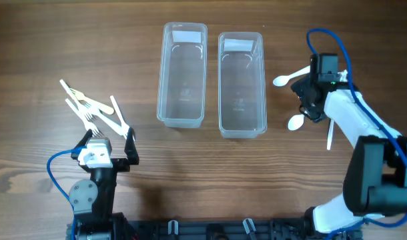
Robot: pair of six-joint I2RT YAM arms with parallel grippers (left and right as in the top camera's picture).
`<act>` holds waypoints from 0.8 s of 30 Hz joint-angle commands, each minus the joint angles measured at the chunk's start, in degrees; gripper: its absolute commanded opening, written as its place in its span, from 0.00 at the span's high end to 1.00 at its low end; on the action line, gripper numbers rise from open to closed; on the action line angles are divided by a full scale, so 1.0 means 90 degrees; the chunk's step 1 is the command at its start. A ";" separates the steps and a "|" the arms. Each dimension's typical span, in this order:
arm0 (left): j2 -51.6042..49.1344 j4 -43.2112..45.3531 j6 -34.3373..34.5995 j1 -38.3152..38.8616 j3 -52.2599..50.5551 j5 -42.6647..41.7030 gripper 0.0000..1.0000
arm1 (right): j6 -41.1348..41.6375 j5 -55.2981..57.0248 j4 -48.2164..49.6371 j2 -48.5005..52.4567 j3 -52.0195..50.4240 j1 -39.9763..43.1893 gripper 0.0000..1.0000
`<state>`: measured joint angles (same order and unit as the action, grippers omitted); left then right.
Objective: Pack container
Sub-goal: 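Move the right gripper over the spoons and grasp a white spoon, then carry the white spoon into the right container and release it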
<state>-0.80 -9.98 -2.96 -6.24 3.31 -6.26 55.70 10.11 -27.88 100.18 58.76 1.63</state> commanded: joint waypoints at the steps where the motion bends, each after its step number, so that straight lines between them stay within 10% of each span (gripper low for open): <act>1: 0.0046 0.0019 -0.0126 0.0039 -0.0041 -0.0012 0.00 | 0.0146 -0.0104 0.0027 0.0474 0.0083 0.0024 0.16; 5: 0.0046 0.0019 -0.0126 0.0039 -0.0041 -0.0010 0.00 | 0.0141 -0.0112 0.0017 0.1146 0.0083 0.0024 0.20; 12: 0.0046 0.0017 -0.0126 0.0039 -0.0041 -0.0010 0.00 | 0.0151 -0.0155 -0.0391 0.1462 0.0083 0.0032 0.93; 18: 0.0046 0.0019 -0.0126 0.0039 -0.0041 -0.0010 0.00 | -0.0274 0.0432 -0.1061 0.0913 0.0090 0.0032 0.96; 24: 0.0046 0.0019 -0.0126 0.0039 -0.0041 -0.0012 0.00 | -0.2232 0.0753 -0.1358 -0.2033 0.0090 -0.0155 0.96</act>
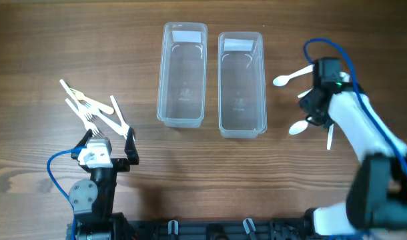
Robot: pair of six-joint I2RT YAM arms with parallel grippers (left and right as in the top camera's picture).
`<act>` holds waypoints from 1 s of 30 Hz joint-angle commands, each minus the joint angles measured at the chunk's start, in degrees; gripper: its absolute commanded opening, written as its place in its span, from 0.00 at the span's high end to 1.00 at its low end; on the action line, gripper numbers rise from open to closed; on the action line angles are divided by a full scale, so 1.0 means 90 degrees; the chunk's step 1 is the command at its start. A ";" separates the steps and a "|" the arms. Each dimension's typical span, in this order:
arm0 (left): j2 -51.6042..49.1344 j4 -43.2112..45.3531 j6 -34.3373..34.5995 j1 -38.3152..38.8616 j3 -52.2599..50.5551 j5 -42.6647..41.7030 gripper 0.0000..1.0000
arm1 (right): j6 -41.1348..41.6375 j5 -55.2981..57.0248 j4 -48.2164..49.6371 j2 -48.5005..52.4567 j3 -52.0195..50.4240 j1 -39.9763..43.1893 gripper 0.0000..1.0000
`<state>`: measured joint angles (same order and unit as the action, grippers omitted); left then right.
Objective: Pack container
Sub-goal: 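Carry the white spoon into the right container and release it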
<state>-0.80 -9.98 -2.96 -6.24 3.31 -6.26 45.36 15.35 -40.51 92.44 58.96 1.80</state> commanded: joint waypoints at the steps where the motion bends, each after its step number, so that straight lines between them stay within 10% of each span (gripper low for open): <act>1: 0.0046 0.0019 -0.0124 0.0039 -0.0041 -0.0010 0.00 | -0.1447 0.0041 0.0109 -0.1610 0.0068 -0.0284 0.96; 6: 0.0046 0.0019 -0.0126 0.0039 -0.0041 -0.0012 0.00 | -0.2645 -0.1732 0.1032 -0.2744 0.0066 -0.1343 0.96; 14: 0.0046 0.0017 -0.0126 0.0039 -0.0041 -0.0010 0.00 | -0.3014 -0.2001 0.2397 -0.0797 0.0063 -0.2618 0.96; 15: 0.0046 0.0019 -0.0126 0.0039 -0.0041 -0.0010 0.00 | -0.2987 -0.1999 0.2426 -0.0595 0.0063 -0.2623 0.75; 16: 0.0046 0.0019 -0.0126 0.0039 -0.0041 -0.0012 0.00 | -0.2990 -0.1999 0.2438 -0.0459 0.0063 -0.2623 0.31; 17: 0.0046 0.0019 -0.0126 0.0039 -0.0041 -0.0012 0.00 | -0.2994 -0.1979 0.2453 -0.0420 0.0063 -0.2623 0.16; 24: 0.0046 0.0019 -0.0126 0.0039 -0.0041 -0.0010 0.00 | -0.2742 0.0532 -0.0131 -0.1770 0.0947 -0.2290 0.10; 30: 0.0046 0.0019 -0.0126 0.0039 -0.0041 -0.0010 0.00 | -0.2963 -0.0272 -0.1987 -0.2404 0.0967 0.0435 0.06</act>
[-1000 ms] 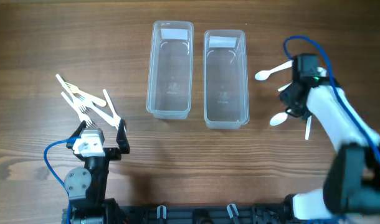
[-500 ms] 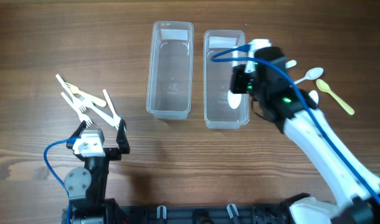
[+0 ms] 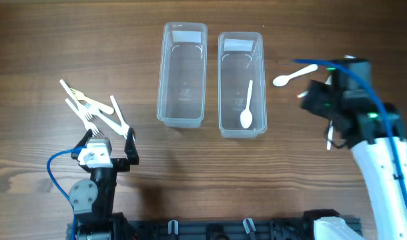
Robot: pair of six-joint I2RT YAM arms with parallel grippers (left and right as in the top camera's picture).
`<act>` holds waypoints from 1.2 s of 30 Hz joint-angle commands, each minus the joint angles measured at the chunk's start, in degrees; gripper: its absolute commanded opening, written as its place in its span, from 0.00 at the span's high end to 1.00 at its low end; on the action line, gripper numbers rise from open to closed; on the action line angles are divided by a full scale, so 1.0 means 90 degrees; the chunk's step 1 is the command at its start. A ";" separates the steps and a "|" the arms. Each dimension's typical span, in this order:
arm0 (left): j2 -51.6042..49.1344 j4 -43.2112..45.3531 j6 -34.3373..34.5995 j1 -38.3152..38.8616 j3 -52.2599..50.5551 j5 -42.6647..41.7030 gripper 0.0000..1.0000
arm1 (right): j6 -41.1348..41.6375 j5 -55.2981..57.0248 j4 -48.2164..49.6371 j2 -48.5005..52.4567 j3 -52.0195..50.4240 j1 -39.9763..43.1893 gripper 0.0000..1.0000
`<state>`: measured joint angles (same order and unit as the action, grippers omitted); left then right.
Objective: Pack container
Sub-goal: 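Carry the white spoon into the right container and release it, then return the right gripper to the spoons and grasp another white spoon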
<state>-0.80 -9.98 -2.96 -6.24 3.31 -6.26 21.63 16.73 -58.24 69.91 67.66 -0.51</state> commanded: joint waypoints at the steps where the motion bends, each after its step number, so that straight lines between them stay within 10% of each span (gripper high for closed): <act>1: 0.0046 0.0017 -0.0126 0.0039 -0.0041 -0.0010 0.00 | -0.0619 -0.0755 0.0124 0.0311 -0.0041 0.1307 0.06; 8: 0.0046 0.0019 -0.0126 0.0039 -0.0041 -0.0012 0.00 | -0.1741 -0.1413 0.0826 0.1953 -0.0056 0.2091 0.08; 15: 0.0046 0.0019 -0.0126 0.0039 -0.0041 -0.0010 0.00 | -0.1717 -0.1464 0.1226 0.3262 -0.0073 0.2098 0.37; 31: 0.0046 0.0019 -0.0126 0.0039 -0.0041 -0.0010 0.00 | -0.1739 -0.1751 0.3917 0.3555 -0.2069 0.2067 0.38; 34: 0.0046 0.0017 -0.0126 0.0039 -0.0041 -0.0012 0.00 | -0.1739 -0.1751 0.3844 0.3555 -0.2074 0.2067 0.86; 36: 0.0046 0.0019 -0.0126 0.0039 -0.0041 -0.0012 0.00 | -0.1732 -0.1749 0.3665 0.3553 -0.2072 0.2067 0.96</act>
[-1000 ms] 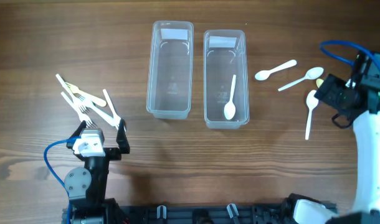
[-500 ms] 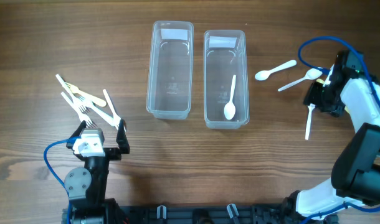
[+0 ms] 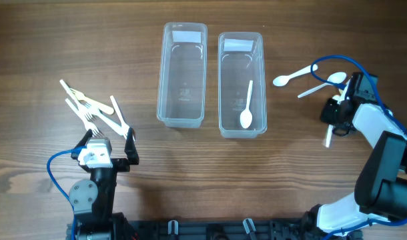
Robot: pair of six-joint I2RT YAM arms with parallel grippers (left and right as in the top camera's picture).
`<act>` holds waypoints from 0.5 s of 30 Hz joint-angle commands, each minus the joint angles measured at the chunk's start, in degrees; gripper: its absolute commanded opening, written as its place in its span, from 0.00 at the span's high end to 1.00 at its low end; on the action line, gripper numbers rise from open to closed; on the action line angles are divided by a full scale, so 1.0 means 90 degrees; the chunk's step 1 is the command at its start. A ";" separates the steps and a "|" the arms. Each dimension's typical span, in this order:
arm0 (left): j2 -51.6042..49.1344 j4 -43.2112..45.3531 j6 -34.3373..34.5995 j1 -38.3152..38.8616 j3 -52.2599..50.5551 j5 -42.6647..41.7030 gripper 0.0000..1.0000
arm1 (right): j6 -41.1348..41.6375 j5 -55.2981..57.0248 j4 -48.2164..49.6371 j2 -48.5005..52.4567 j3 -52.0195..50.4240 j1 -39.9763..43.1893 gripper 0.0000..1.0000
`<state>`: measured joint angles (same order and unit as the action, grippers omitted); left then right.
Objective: Pack container
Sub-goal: 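Return the right gripper to the spoons and grasp another white spoon, then drop the second white spoon into the right container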
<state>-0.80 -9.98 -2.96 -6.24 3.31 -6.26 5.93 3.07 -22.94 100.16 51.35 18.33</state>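
Note:
Two clear plastic containers stand side by side at the back middle, the left container (image 3: pixel 182 73) empty. In the right container (image 3: pixel 223 87) lies one white spoon (image 3: pixel 247 107), bowl toward the front. Two more white spoons (image 3: pixel 293 76) (image 3: pixel 325 83) lie on the table to its right, and a white handle (image 3: pixel 328 137) pokes out below my right gripper (image 3: pixel 334 119). That gripper is low over the table there, and its jaws are hard to make out. My left gripper (image 3: pixel 110 141) rests open at the front left, just short of a pile of white forks (image 3: pixel 90 110).
A blue cable (image 3: pixel 327 63) loops over the right arm above the loose spoons. Another blue cable (image 3: pixel 53 170) curls beside the left arm's base. The wooden table (image 3: pixel 203 173) stretches between the containers and the front edge.
My right arm was raised to the right of the right container. It is now lower and further right, by the loose spoons. The spoon in the container and the left arm have not moved.
My right gripper was first down among the spoons on the right, with one spoon's bowl beside it, and both containers were empty. Then a spoon lay in the right container with the arm raised nearby. Now the arm is back at the loose spoons.

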 commanded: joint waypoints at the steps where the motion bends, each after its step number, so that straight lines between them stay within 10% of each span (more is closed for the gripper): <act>1: 0.0046 0.0017 -0.0126 0.0039 -0.0041 -0.0010 0.00 | 0.0022 -0.0233 -0.0347 0.0172 -0.0255 -0.0027 0.96; 10: 0.0046 0.0017 -0.0126 0.0039 -0.0041 -0.0012 0.00 | 0.0027 -0.2312 -0.1037 -0.4257 0.0272 -0.1117 0.96; 15: 0.0046 0.0019 -0.0126 0.0039 -0.0041 -0.0012 0.00 | 0.0393 -0.2346 -0.0685 -0.4580 0.0253 -0.2586 0.96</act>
<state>-0.80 -9.98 -2.96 -6.24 3.31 -6.26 6.55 -16.08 -30.39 56.23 53.54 -0.43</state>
